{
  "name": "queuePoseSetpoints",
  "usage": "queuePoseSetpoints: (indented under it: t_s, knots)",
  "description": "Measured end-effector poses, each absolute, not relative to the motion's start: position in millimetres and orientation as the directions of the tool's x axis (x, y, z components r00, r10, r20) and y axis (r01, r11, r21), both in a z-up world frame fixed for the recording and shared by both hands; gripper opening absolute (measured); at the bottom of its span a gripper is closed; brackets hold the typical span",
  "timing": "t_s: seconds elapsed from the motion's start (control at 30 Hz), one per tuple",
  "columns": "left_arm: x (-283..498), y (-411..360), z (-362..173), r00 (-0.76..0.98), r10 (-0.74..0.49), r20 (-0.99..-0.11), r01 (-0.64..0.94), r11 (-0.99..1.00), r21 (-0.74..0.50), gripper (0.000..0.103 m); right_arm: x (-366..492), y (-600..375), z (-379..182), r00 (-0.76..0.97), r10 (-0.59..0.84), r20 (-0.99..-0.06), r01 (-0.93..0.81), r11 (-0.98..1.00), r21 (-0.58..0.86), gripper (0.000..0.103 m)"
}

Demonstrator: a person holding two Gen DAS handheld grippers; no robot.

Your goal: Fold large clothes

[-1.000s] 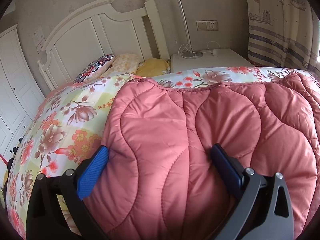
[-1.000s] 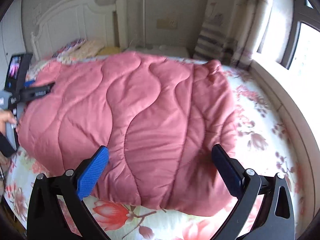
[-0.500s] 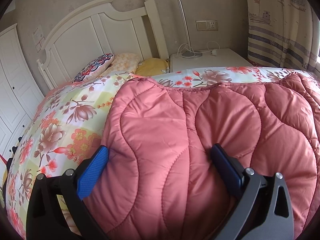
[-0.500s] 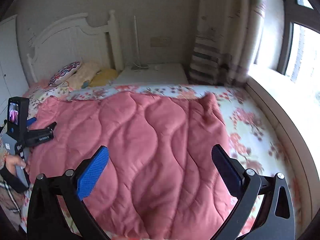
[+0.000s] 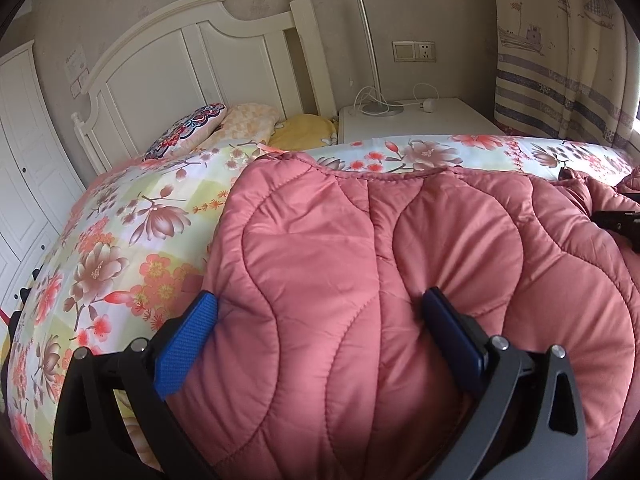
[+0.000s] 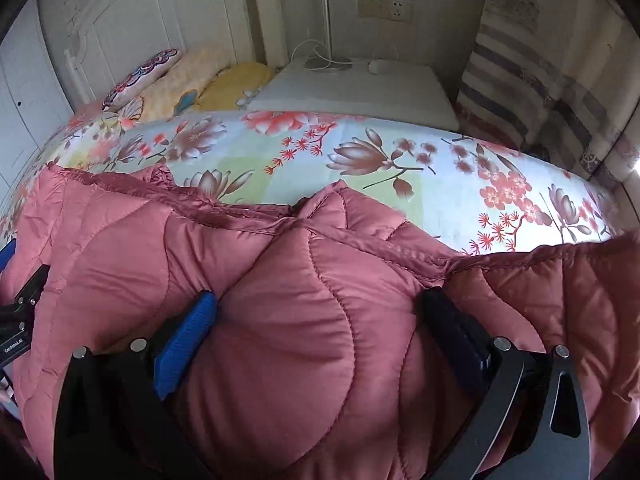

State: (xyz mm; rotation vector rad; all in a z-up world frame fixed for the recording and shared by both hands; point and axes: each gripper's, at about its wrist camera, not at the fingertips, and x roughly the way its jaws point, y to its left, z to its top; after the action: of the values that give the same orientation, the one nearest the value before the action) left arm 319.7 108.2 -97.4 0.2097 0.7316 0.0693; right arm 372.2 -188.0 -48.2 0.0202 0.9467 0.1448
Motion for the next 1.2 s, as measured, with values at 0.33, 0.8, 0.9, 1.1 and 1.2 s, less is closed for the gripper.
queuePoseSetpoints:
  t_s: [0.33,0.8,0.9,1.1,1.2]
  knots:
    - [326,54,-28,0.787,0.056,-0.615,0.077,0.979,0.187,0.101,371,-185,-51,0.602,0.134,-0.787,-0.123,0.990,0.075,0.099]
    - [399,25,-110,0.615,0.037,-0.788,0.132,0.980,0.149,0.101,361,-194,-34,0.613,0.103,-0.783,-0.083,0.994,0.066,0.098]
    - [395,29,-109,0.617,0.026,-0.786,0.130,0.982,0.134,0.101,338,-212,0,0.701,0.032,-0.712,-0.027,0.999,0.018,0.098]
    - [397,33,-106,0.614,-0.006,-0.789,0.141,0.985,0.102,0.101,342,-280,-48,0.589,-0.046,-0.807,0.147,0.988,0.051,0.099]
    - [396,34,-106,0.614,-0.010,-0.790,0.140,0.985,0.096,0.101,343,-287,-50,0.595,-0.015,-0.803,0.161,0.982,0.102,0.098]
